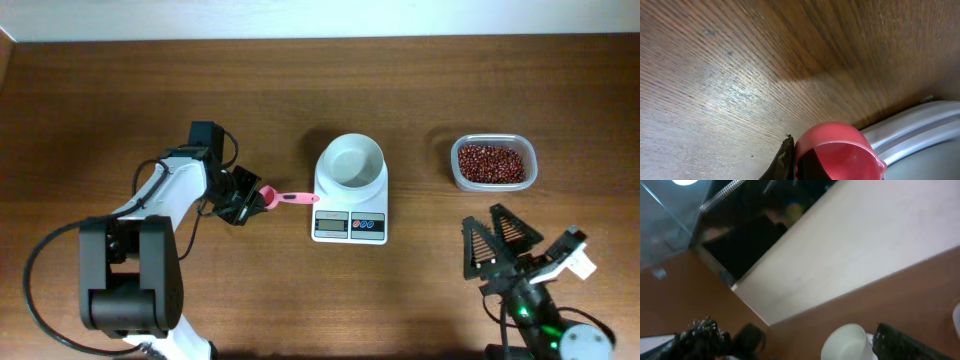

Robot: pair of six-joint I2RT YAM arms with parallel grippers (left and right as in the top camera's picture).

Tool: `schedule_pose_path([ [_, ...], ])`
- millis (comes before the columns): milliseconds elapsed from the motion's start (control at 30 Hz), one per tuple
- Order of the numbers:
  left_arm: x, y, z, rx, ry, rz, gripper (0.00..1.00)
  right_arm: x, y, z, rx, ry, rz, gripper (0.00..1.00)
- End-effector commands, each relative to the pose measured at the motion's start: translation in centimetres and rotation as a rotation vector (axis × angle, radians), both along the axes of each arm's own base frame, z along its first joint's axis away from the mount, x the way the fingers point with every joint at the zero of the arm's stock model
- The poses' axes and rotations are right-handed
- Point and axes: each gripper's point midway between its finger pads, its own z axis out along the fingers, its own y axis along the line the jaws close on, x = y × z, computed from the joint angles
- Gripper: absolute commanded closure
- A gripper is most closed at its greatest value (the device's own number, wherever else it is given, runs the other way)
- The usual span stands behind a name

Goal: Scoop and weigh 50g on scale

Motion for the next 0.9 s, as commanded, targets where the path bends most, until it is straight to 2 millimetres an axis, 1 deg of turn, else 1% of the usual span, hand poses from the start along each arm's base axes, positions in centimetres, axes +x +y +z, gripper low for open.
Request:
schedule_pose_path([
  [0, 0.7, -1.2, 1.2, -0.080, -0.053, -0.063, 1.00, 0.0, 0.3, 3.0, -0.157, 0.002, -0.006, 0.01],
  [100, 0.8, -1.4, 2.3, -0.091, -0.096, -0.088, 1.00, 1.1, 0.2, 3.4, -0.173, 0.108, 0.005, 0.01],
  [133, 0.9, -1.4, 3.1, -0.089, -0.126, -0.102, 1.00, 1.9, 0.7, 3.5, -0.167, 0.165, 0.045, 0.01],
  [200, 1.2, -1.4, 4.6, -0.083, -0.190, -0.128, 1.00, 2.5, 2.2, 3.6, -0.157, 0.215, 0.167, 0.01],
  [233, 1.3, -1.1, 6.2, -0.059, -0.249, -0.144, 1.00, 2.6, 3.4, 3.2, -0.142, 0.245, 0.257, 0.01],
  [267, 1.4, -0.8, 6.9, -0.038, -0.272, -0.143, 1.00, 2.6, 4.0, 2.8, -0.123, 0.273, 0.312, 0.01],
  [333, 0.9, 0.6, 8.7, 0.059, -0.322, -0.131, 1.00, 2.4, 5.6, 0.9, -0.069, 0.375, 0.468, 0.01],
  [367, 0.7, 1.3, 9.5, 0.106, -0.342, -0.124, 1.00, 2.5, 6.0, 0.4, -0.053, 0.403, 0.507, 0.01],
  [400, 0.2, 2.2, 10.7, 0.181, -0.370, -0.118, 1.00, 3.1, 6.0, -0.6, -0.034, 0.451, 0.521, 0.01],
  [467, -0.5, 2.8, 12.6, 0.299, -0.436, -0.129, 1.00, 4.5, 5.9, -2.5, -0.003, 0.534, 0.526, 0.01],
  [500, -0.7, 2.8, 13.3, 0.335, -0.459, -0.139, 1.00, 5.1, 5.8, -3.4, 0.011, 0.571, 0.526, 0.01],
  [533, -1.1, 2.5, 13.9, 0.372, -0.480, -0.156, 1.00, 6.1, 5.5, -4.6, 0.029, 0.619, 0.503, 0.01],
  [567, -1.6, 2.1, 14.2, 0.392, -0.491, -0.177, 1.00, 7.0, 5.4, -5.3, 0.059, 0.653, 0.496, 0.01],
  [633, -2.2, 0.6, 14.2, 0.386, -0.496, -0.230, 1.00, 7.5, 6.1, -7.5, 0.090, 0.736, 0.559, 0.01],
  [700, -2.7, -0.9, 14.2, 0.368, -0.493, -0.250, 1.00, 6.7, 8.5, -9.1, 0.056, 0.761, 0.697, 0.01],
  [767, -3.2, -1.6, 14.1, 0.349, -0.468, -0.218, 1.00, 5.5, 11.3, -10.6, 0.023, 0.805, 0.800, 0.01],
  [800, -3.6, -1.9, 13.9, 0.341, -0.446, -0.201, 1.00, 4.7, 13.2, -11.1, -0.006, 0.807, 0.868, 0.01],
  [867, -4.5, -1.4, 13.4, 0.350, -0.368, -0.094, 1.00, 3.9, 16.0, -11.1, -0.061, 0.756, 0.963, 0.01],
])
